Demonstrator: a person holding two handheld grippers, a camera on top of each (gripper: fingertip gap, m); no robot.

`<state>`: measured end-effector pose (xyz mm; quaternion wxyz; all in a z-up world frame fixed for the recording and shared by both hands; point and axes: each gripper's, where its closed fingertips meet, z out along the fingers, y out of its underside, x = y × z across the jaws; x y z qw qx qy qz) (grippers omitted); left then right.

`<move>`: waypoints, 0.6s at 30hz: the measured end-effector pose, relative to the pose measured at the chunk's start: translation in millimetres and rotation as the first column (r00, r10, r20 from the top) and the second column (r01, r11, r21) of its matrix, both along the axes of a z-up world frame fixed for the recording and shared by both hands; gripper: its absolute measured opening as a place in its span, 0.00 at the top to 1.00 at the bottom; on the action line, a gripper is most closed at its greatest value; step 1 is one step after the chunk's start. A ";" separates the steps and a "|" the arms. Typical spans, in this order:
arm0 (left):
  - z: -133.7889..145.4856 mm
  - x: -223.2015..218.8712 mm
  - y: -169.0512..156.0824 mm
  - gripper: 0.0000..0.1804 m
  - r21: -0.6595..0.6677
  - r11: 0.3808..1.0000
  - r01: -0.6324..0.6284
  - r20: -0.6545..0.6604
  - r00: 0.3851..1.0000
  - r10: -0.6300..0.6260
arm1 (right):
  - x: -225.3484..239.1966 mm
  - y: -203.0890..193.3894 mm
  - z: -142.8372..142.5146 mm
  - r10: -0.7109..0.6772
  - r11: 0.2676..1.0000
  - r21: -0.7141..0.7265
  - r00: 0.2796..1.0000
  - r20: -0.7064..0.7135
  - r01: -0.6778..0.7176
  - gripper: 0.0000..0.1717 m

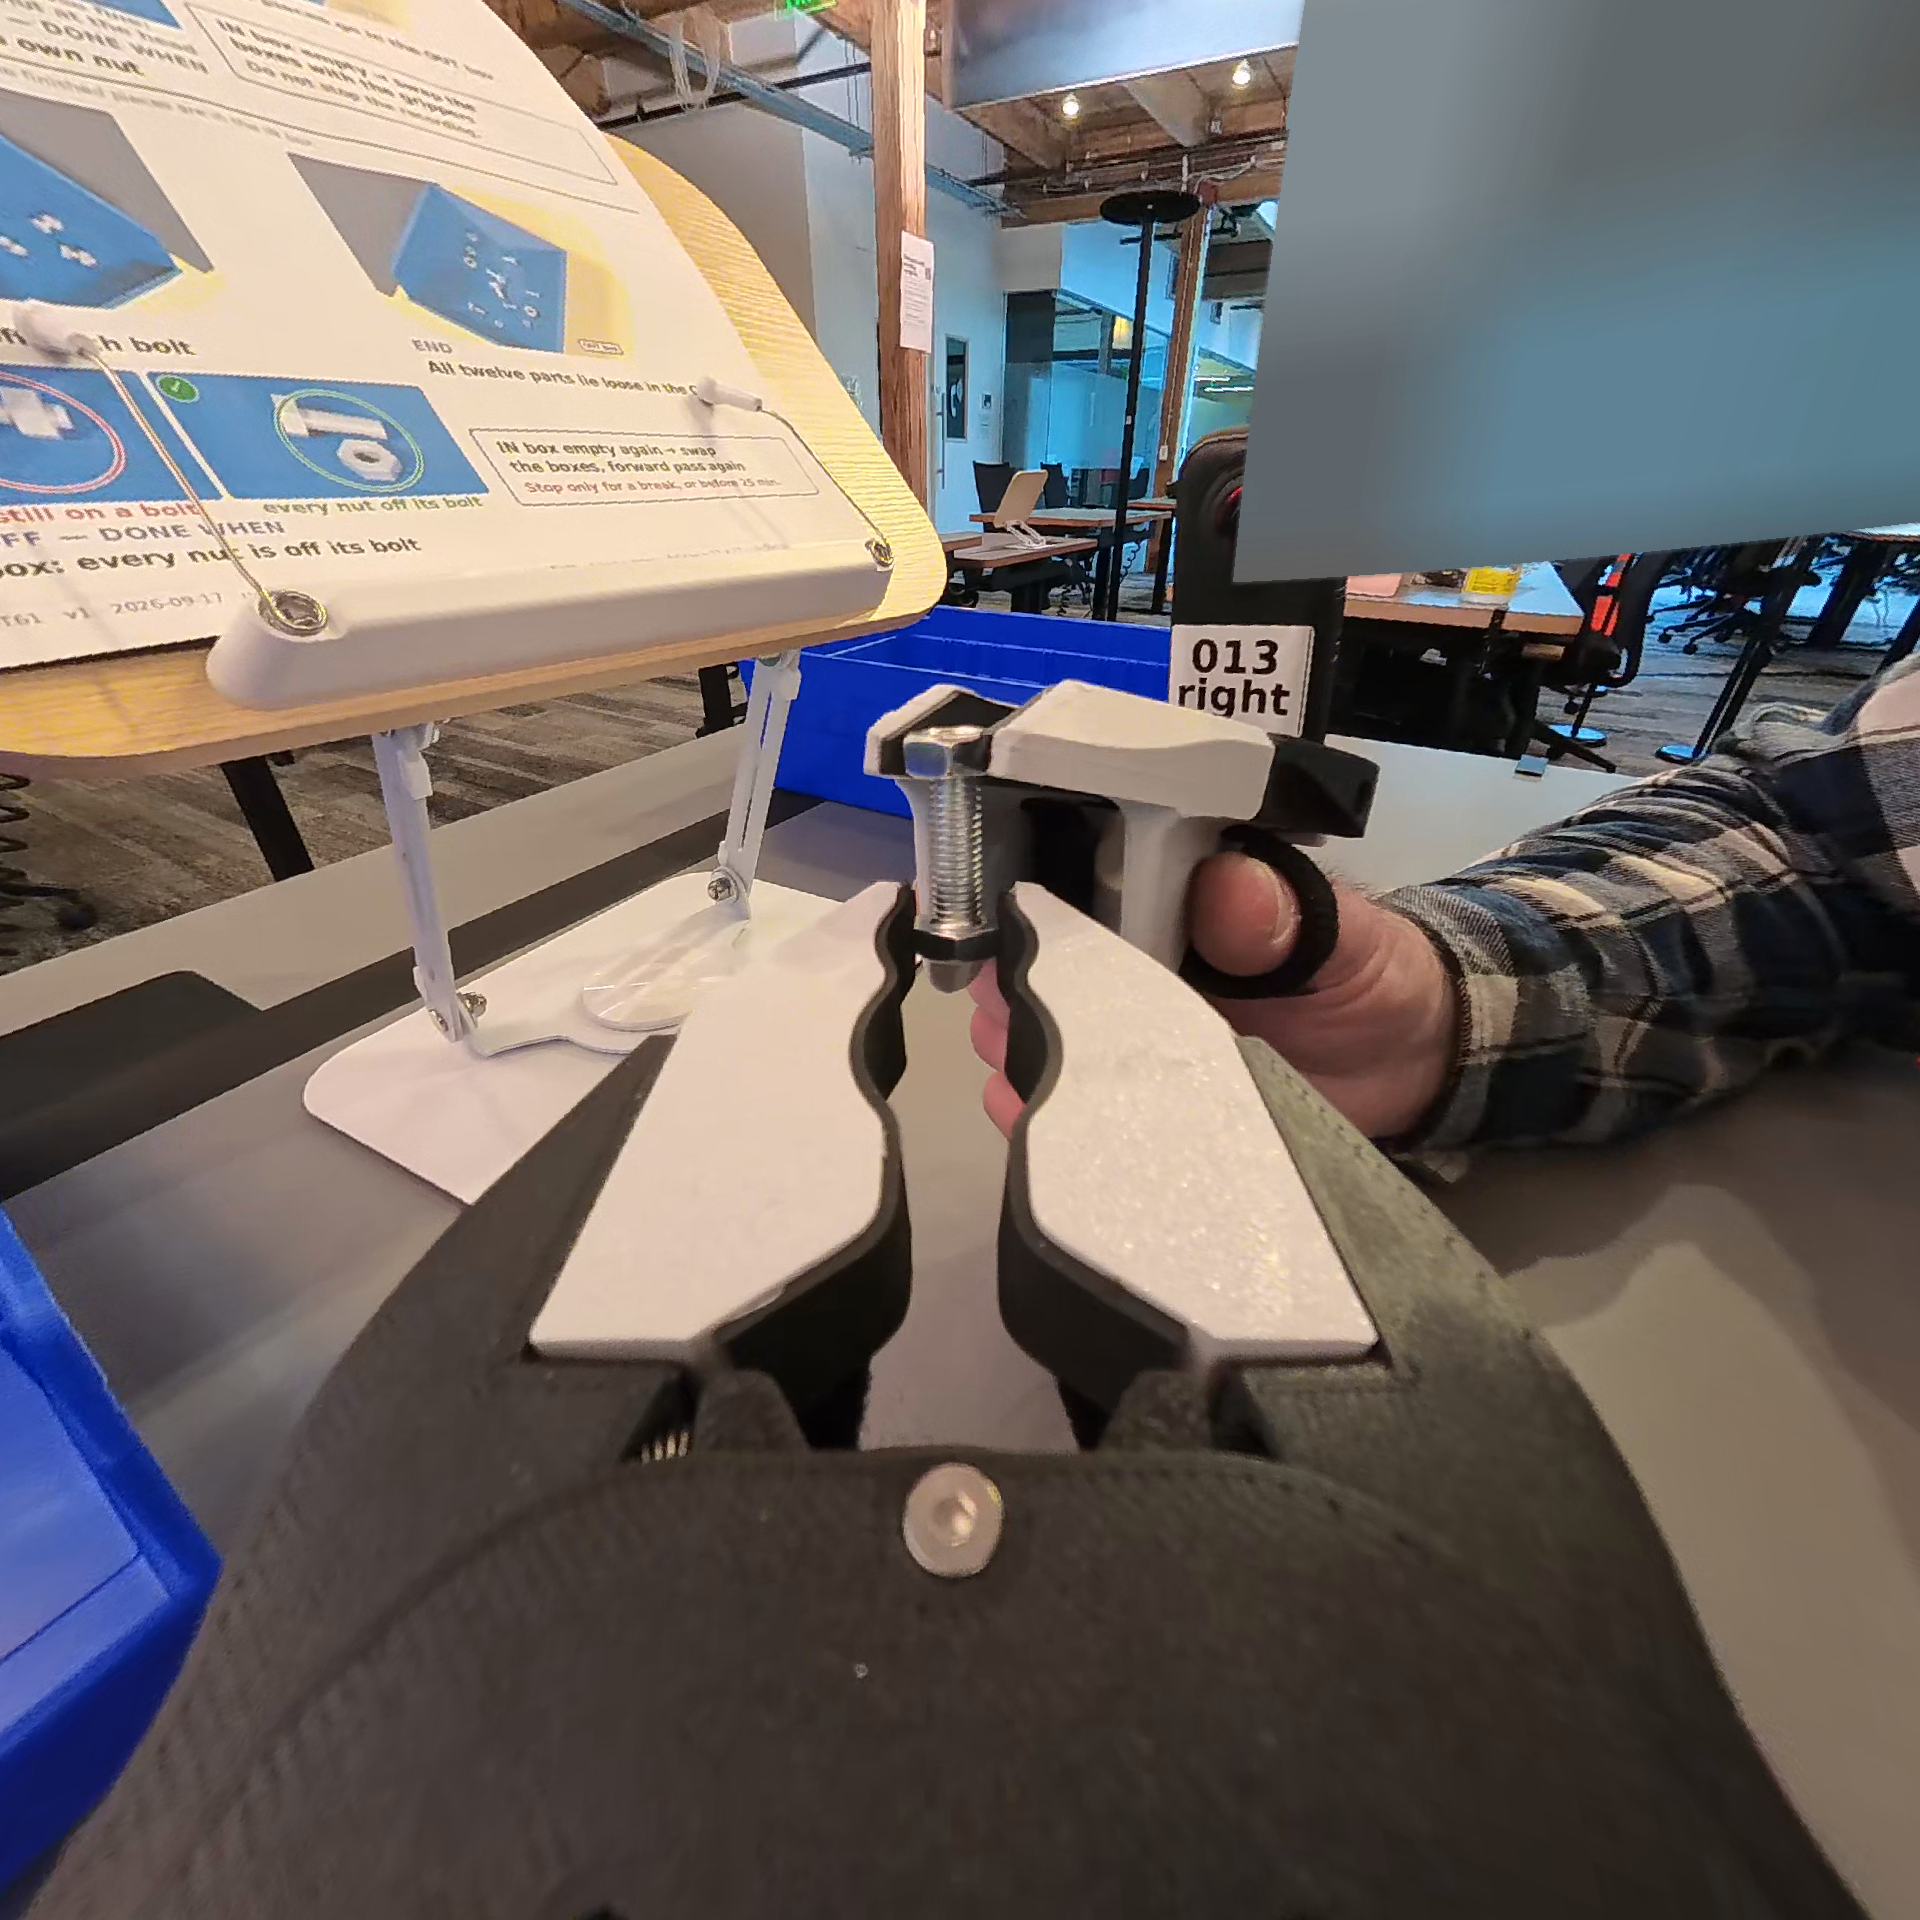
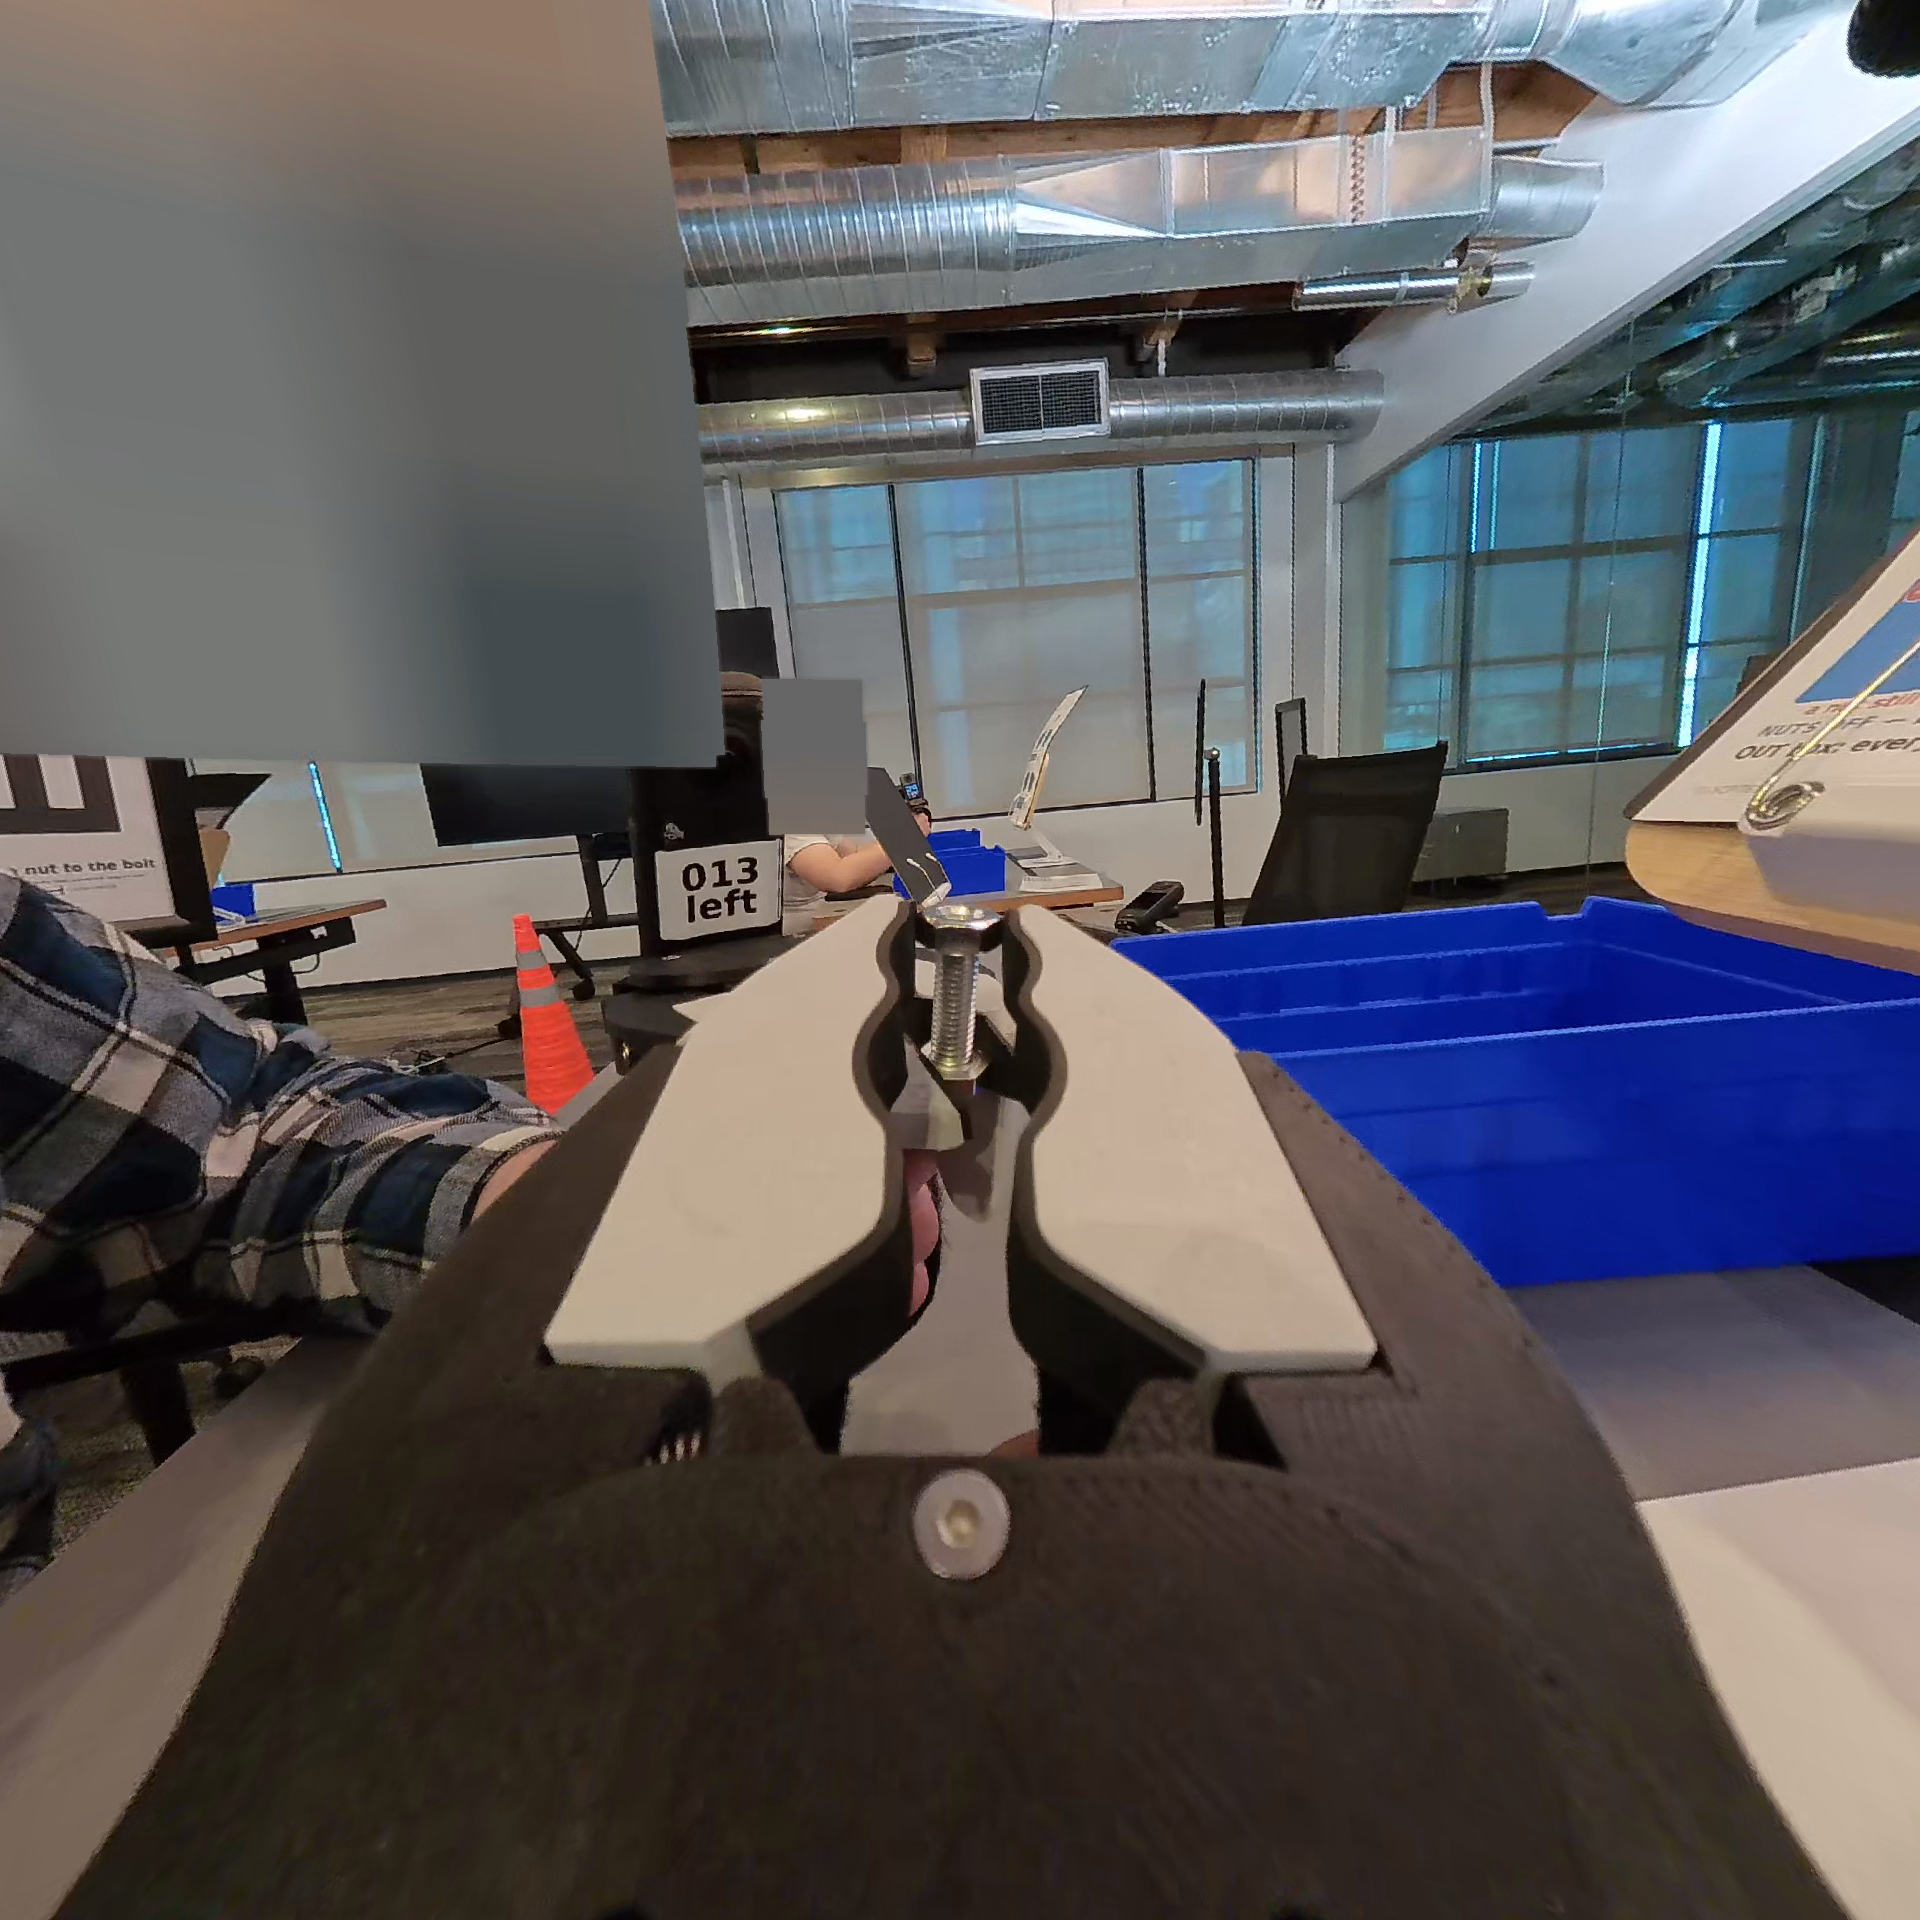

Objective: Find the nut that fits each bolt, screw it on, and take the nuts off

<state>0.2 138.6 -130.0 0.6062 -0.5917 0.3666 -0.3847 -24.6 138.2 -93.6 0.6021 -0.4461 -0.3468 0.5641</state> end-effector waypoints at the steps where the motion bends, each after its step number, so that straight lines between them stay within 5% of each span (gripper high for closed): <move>1: -0.1 0.1 0.1 0.92 -0.002 1.000 0.001 0.001 1.000 -0.001 | 0.0 0.0 -0.1 0.001 1.000 -0.001 1.000 0.000 -0.001 0.91; 18: 0.1 2.9 -2.2 0.92 -0.008 0.999 0.033 0.011 0.999 -0.033 | -1.1 -2.8 0.2 0.020 1.000 0.005 1.000 0.000 -0.020 0.90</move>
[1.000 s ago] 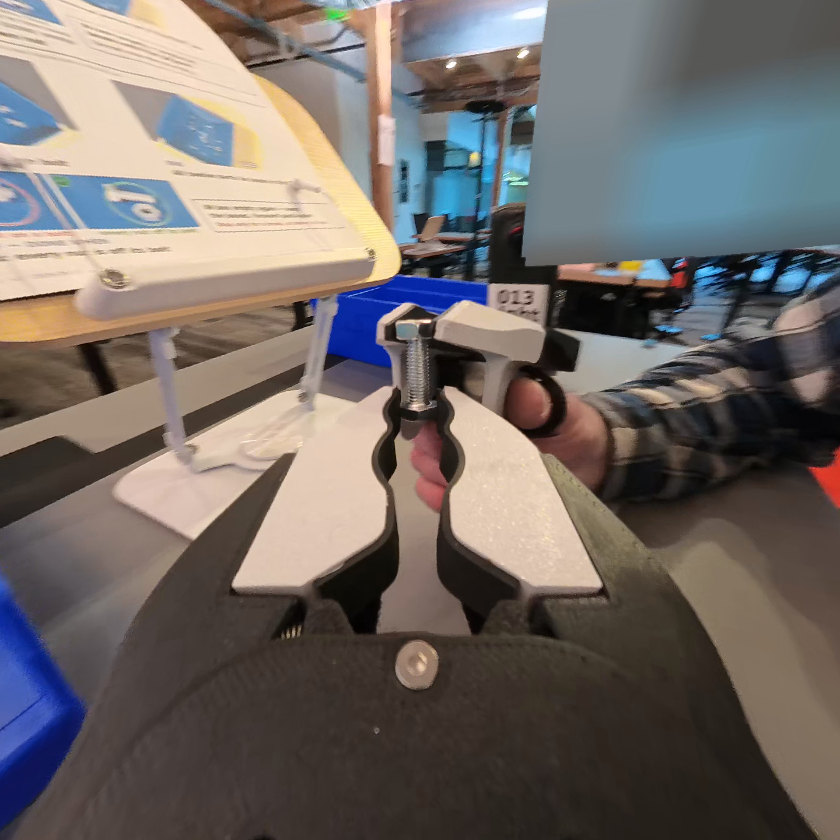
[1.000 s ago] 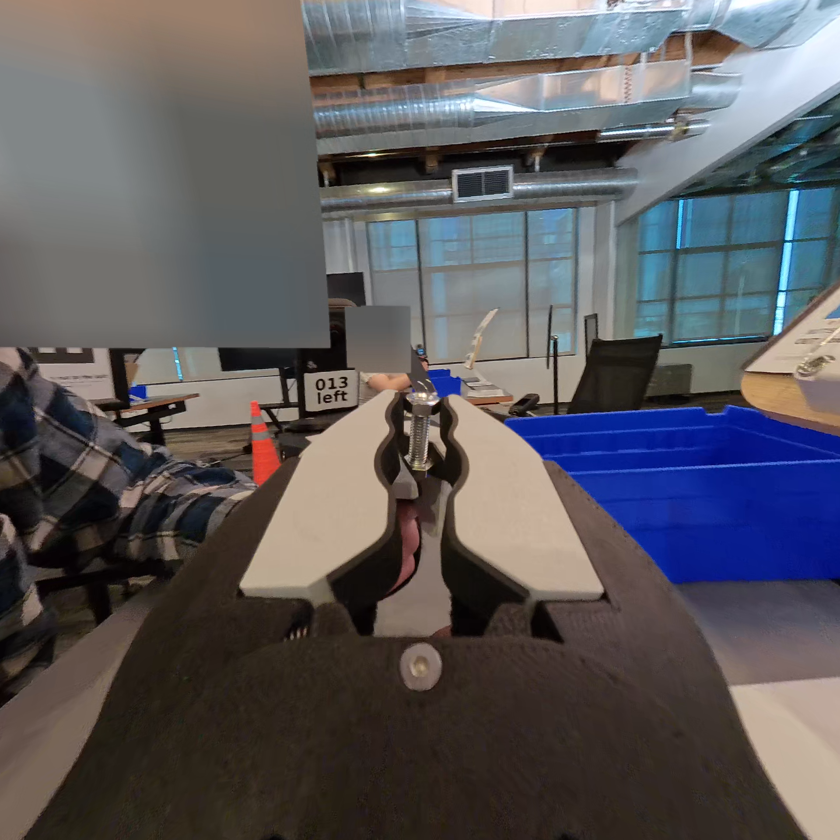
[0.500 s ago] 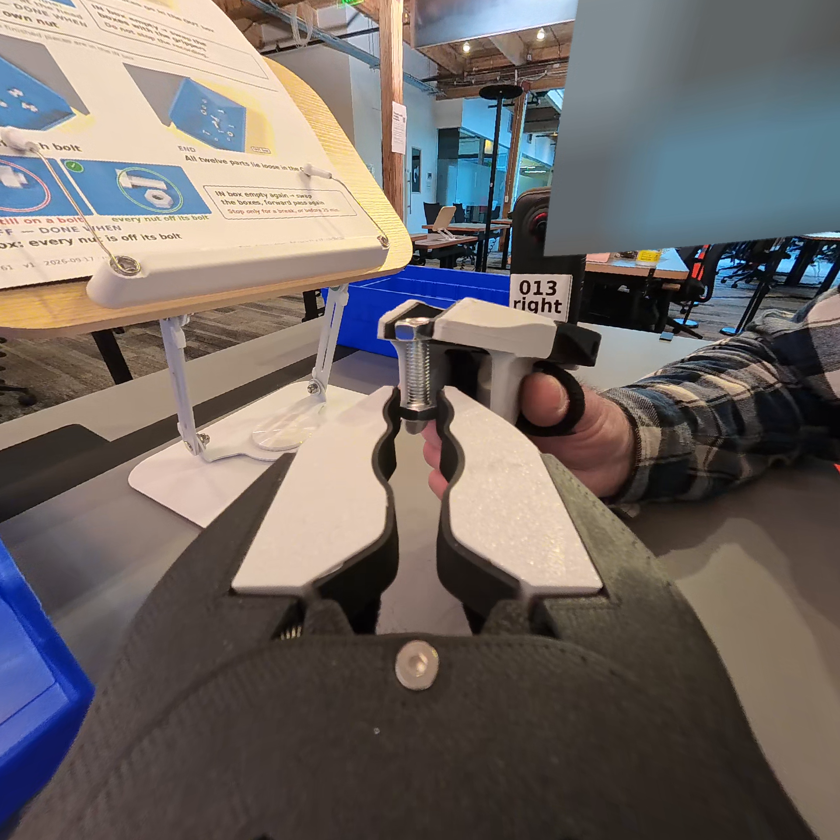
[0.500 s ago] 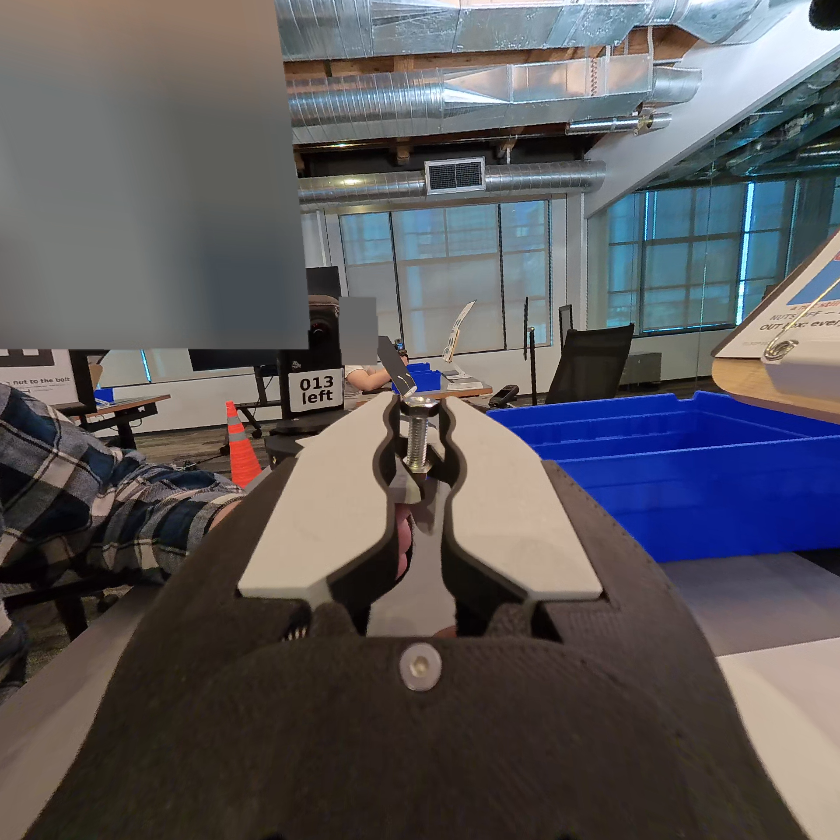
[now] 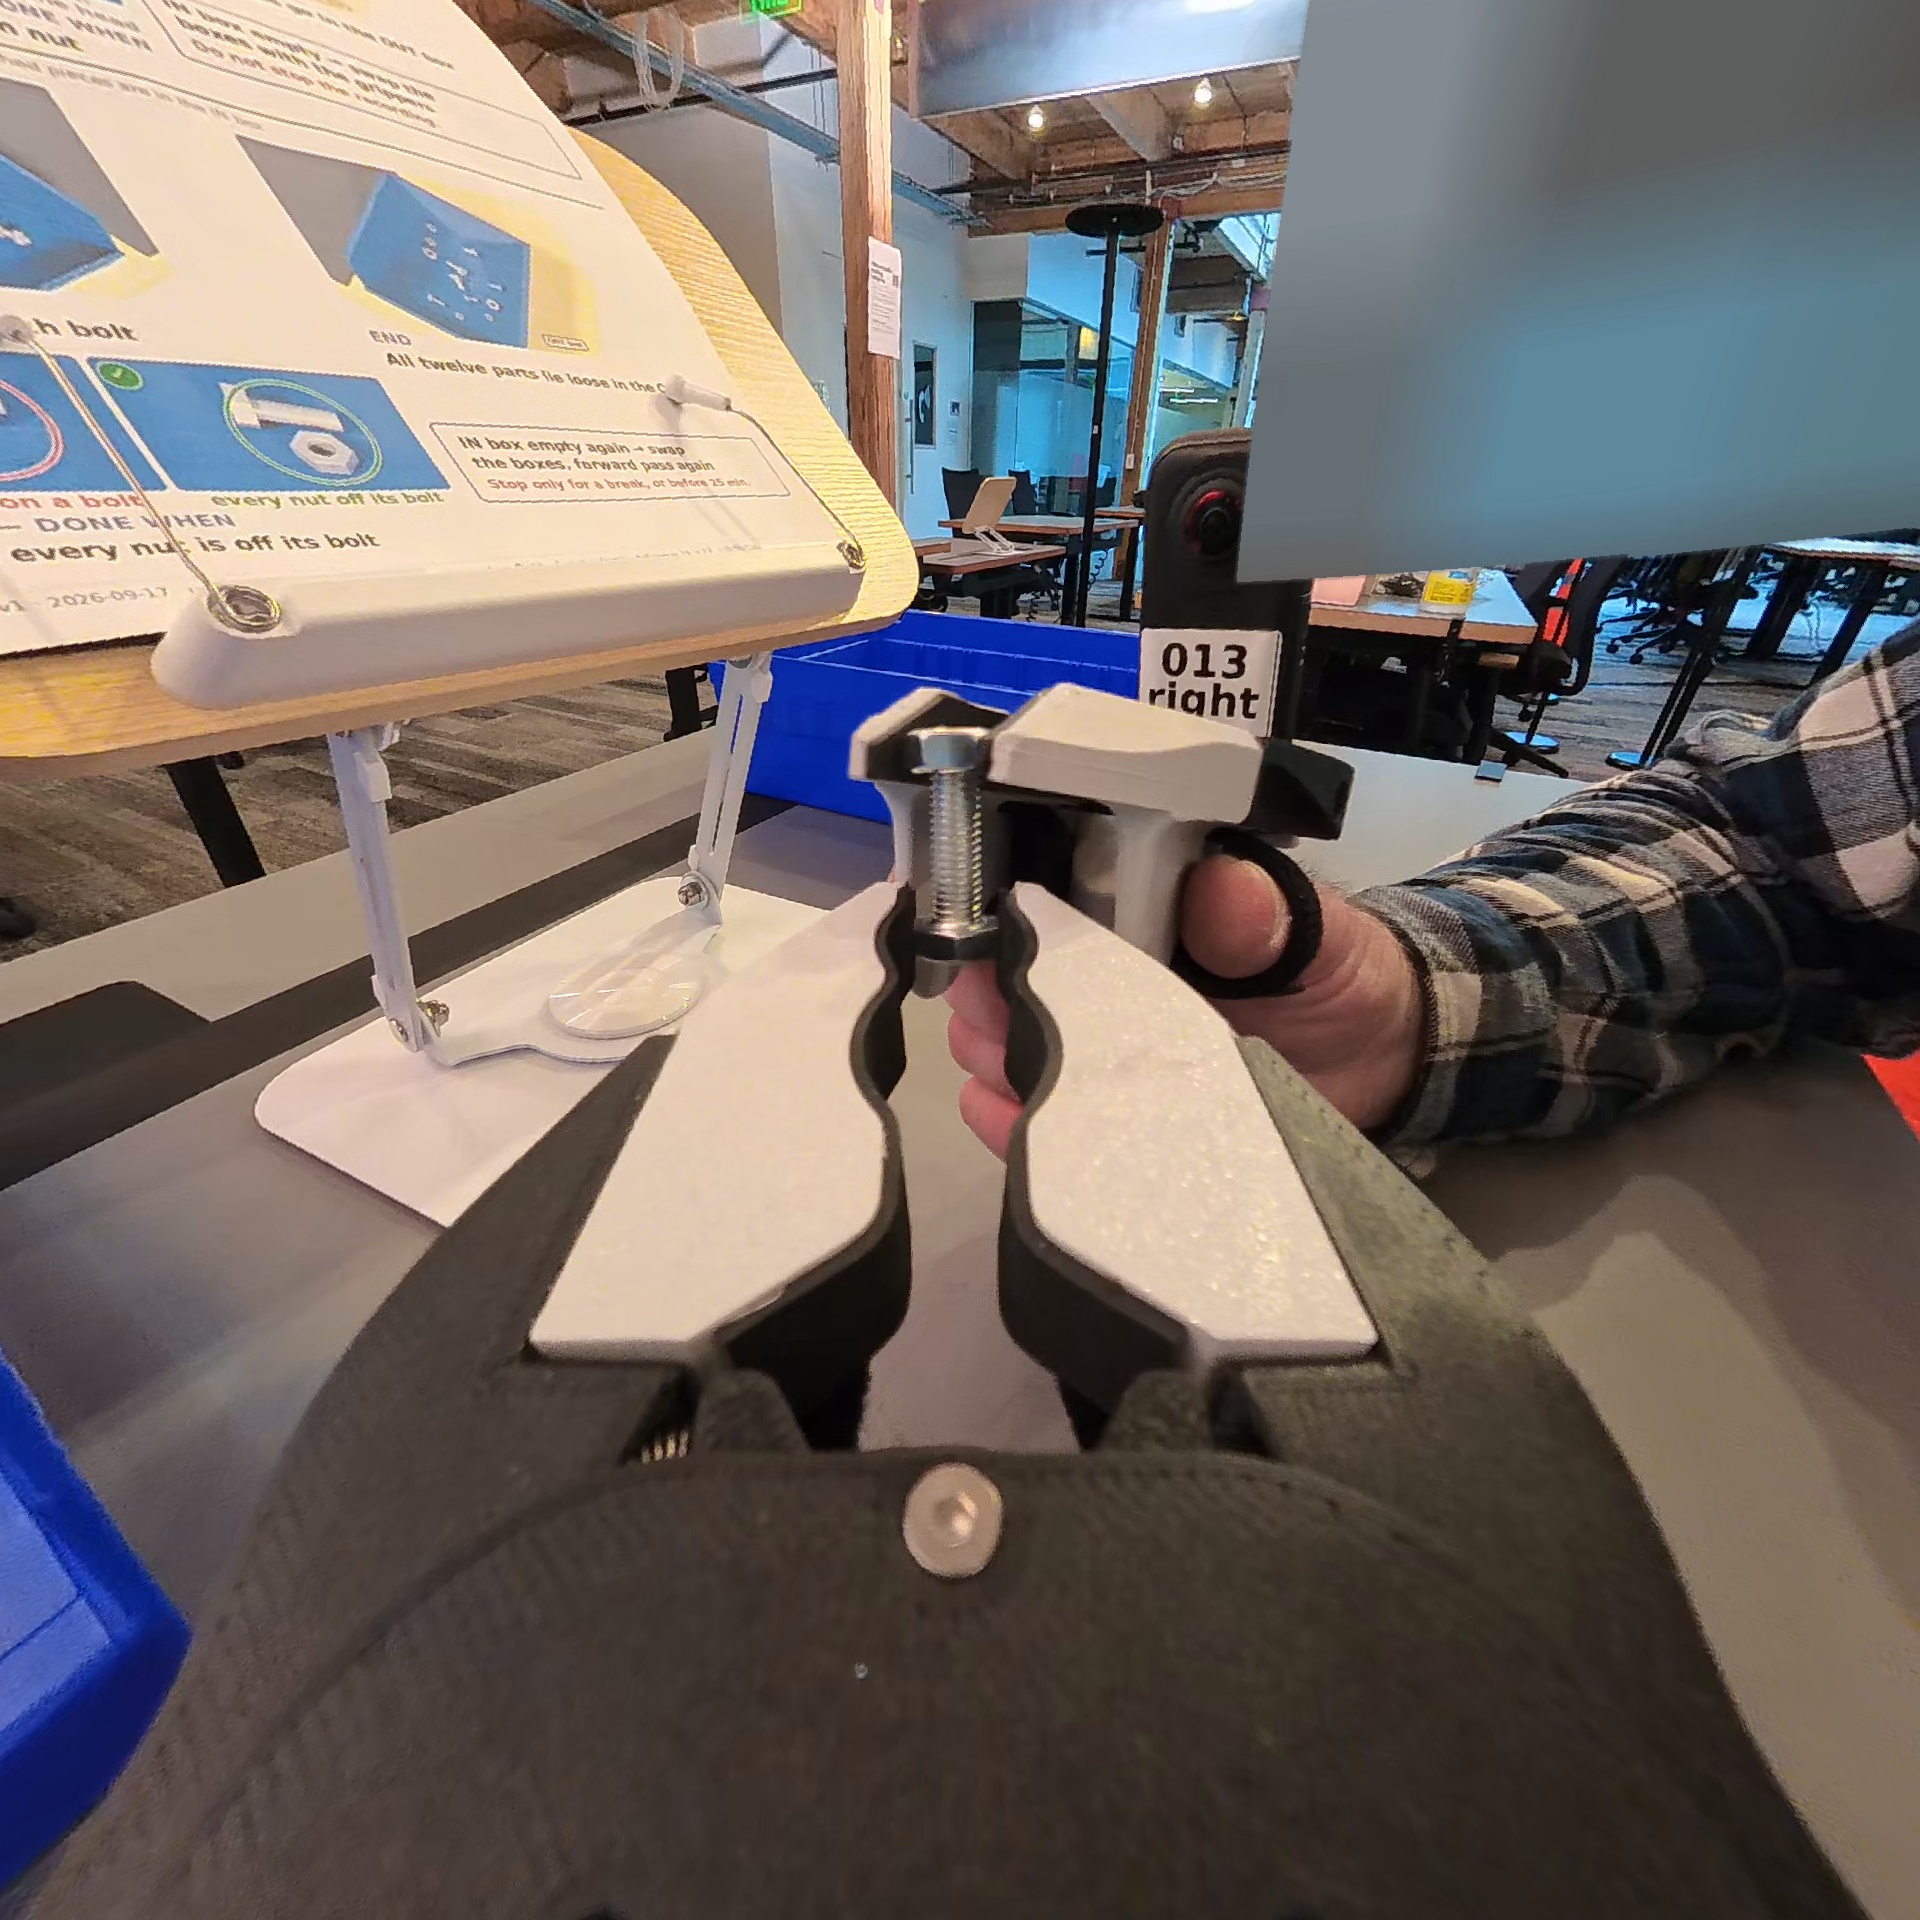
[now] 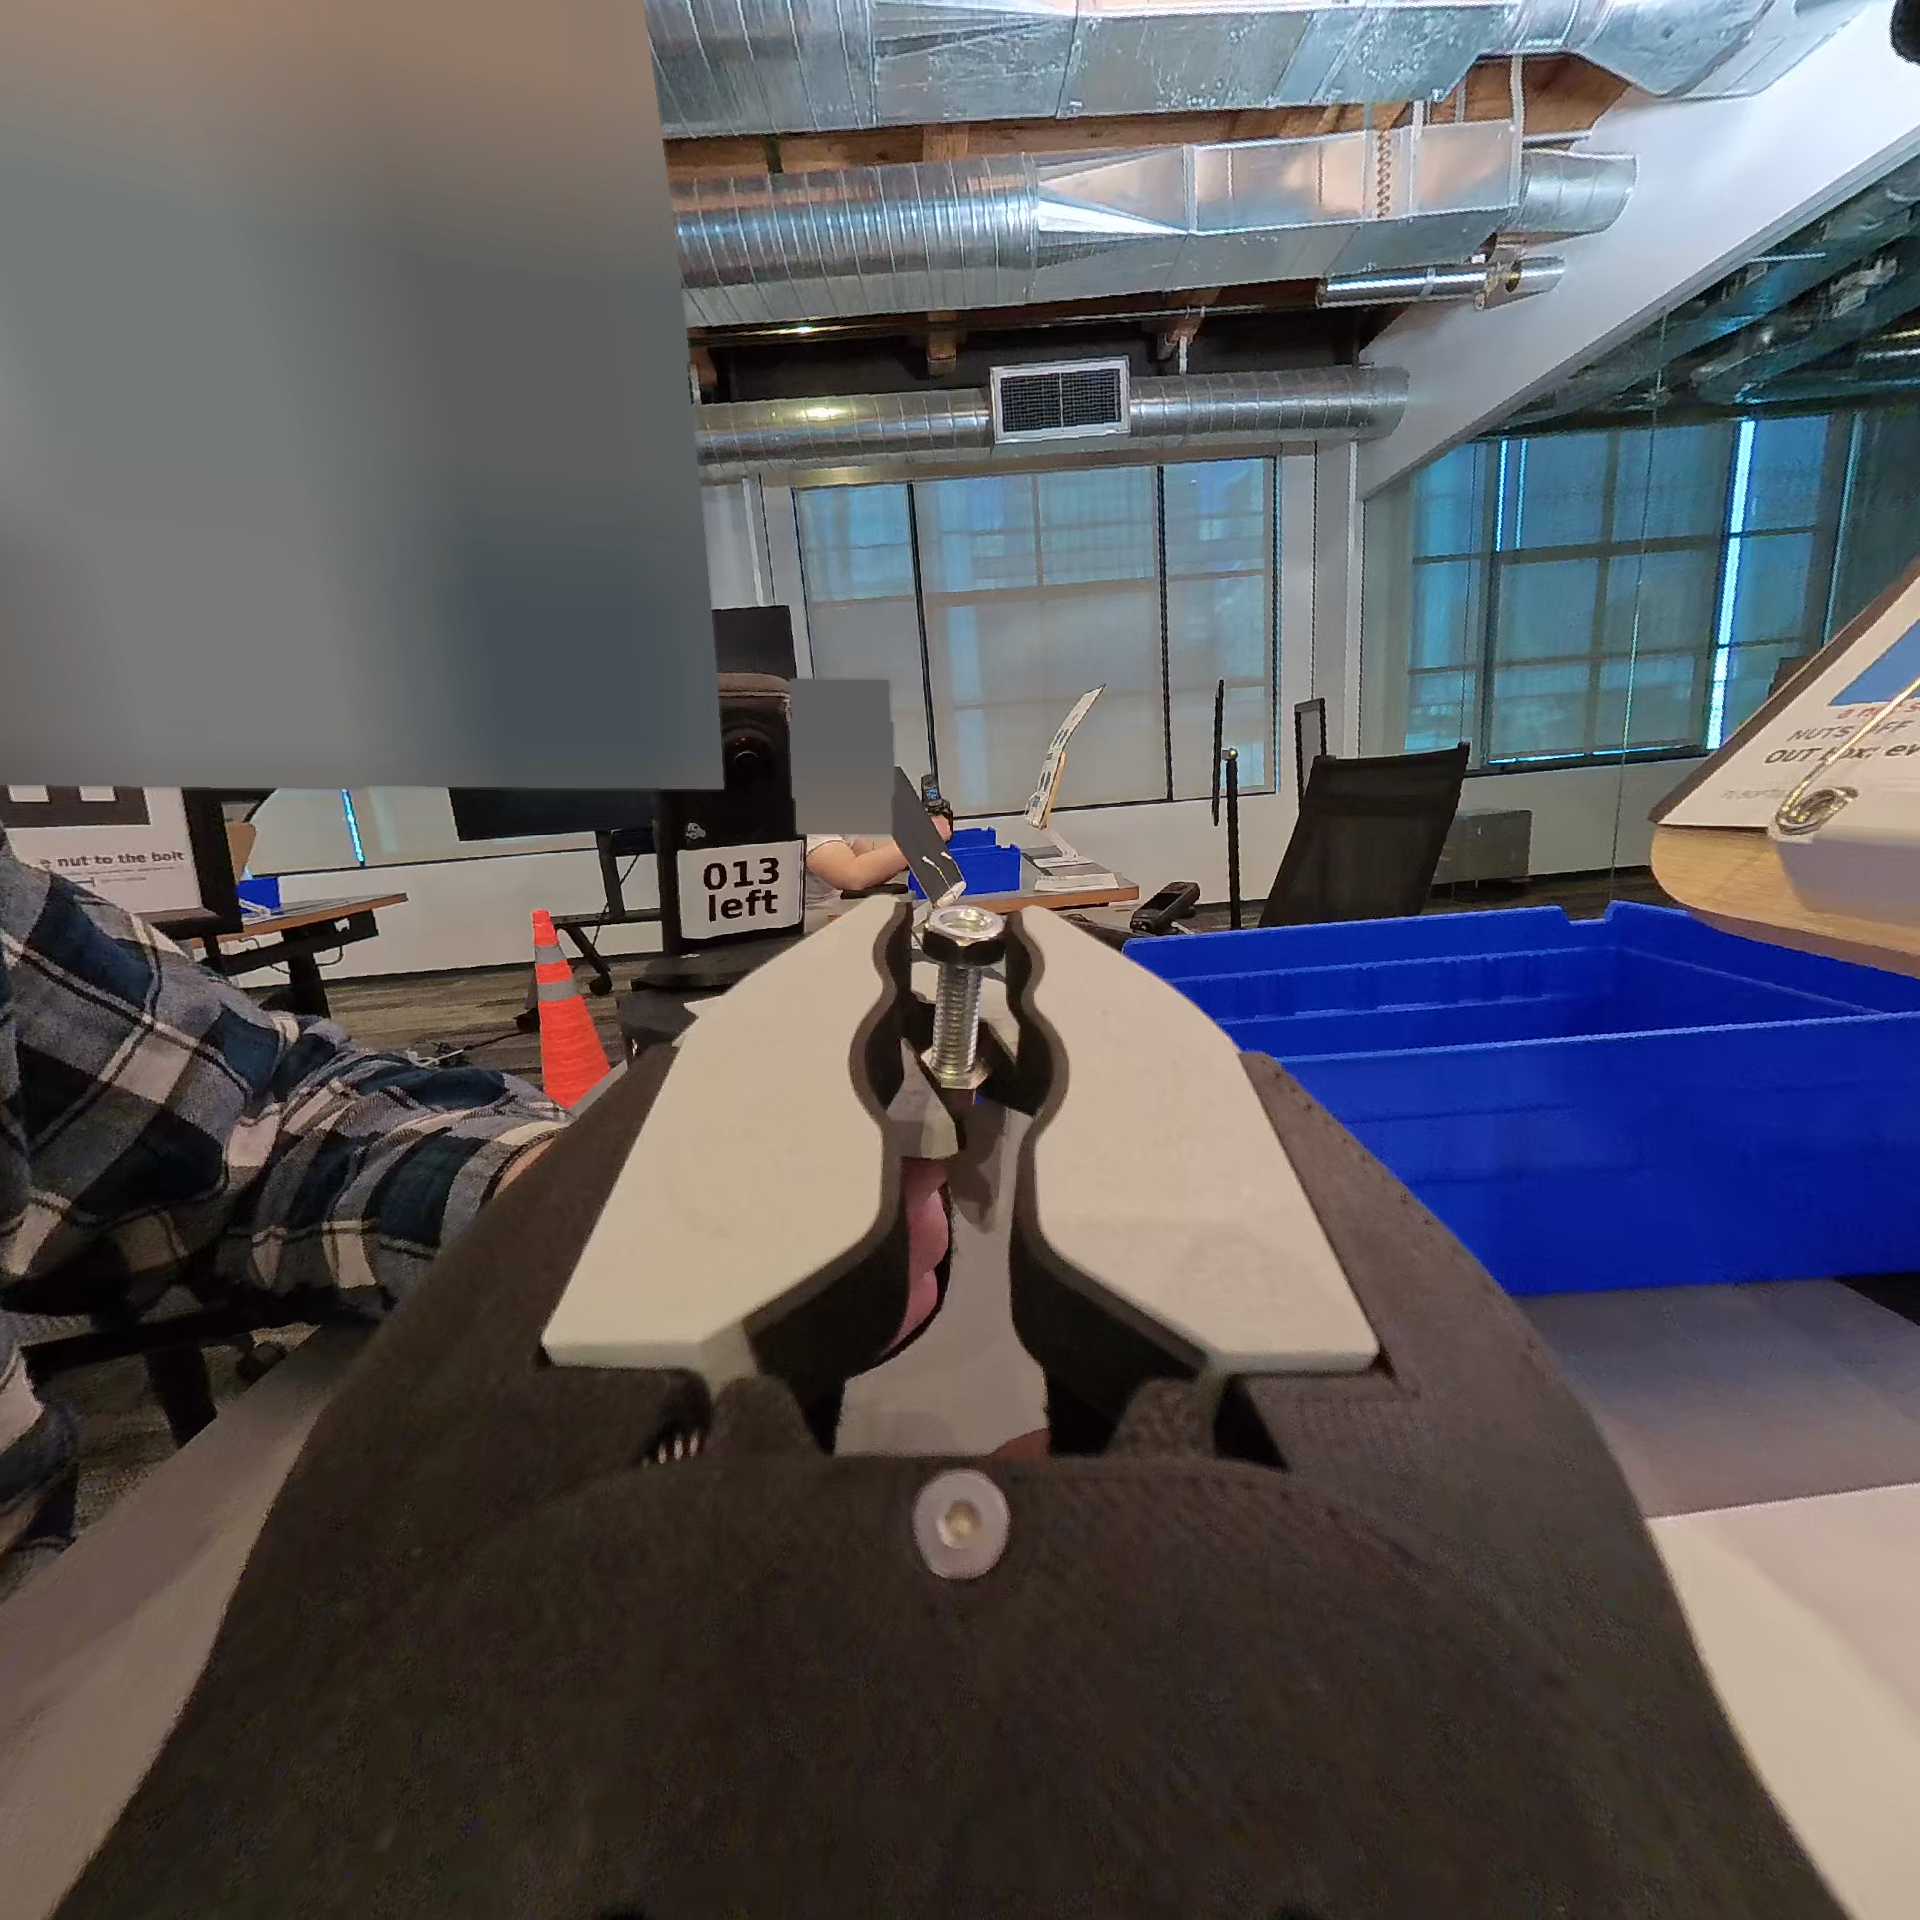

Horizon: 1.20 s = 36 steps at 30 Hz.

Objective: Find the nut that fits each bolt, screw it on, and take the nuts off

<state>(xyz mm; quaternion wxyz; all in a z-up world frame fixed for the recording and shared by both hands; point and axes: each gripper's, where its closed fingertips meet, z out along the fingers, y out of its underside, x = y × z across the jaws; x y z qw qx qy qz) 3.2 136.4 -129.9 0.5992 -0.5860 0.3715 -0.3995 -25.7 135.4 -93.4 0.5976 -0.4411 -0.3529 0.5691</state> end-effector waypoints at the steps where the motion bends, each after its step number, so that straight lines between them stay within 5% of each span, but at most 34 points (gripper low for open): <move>1: 0.0 0.1 -0.1 0.92 -0.002 1.000 0.001 0.002 1.000 -0.001 | -0.4 -0.2 -0.2 0.001 1.000 0.000 1.000 0.002 -0.001 0.90; 7: 1.4 0.7 -1.9 0.92 -0.011 1.000 0.028 0.023 0.999 -0.027 | 1.4 1.4 2.6 -0.001 1.000 0.004 1.000 -0.007 0.001 0.83; 9: 1.4 1.9 -3.4 0.92 -0.018 0.999 0.048 0.031 0.998 -0.047 | 0.7 2.7 2.9 0.005 1.000 -0.008 1.000 -0.005 -0.005 0.74; 17: 1.7 2.0 -3.6 0.92 -0.032 0.997 0.067 0.047 0.997 -0.066 | -4.9 -12.4 4.7 0.095 0.995 0.042 0.995 0.030 -0.096 0.77; 36: 4.5 -4.0 0.5 0.92 -0.046 0.997 0.060 0.074 0.996 -0.057 | -1.9 -7.7 0.9 0.073 0.997 0.027 0.997 0.039 -0.074 0.78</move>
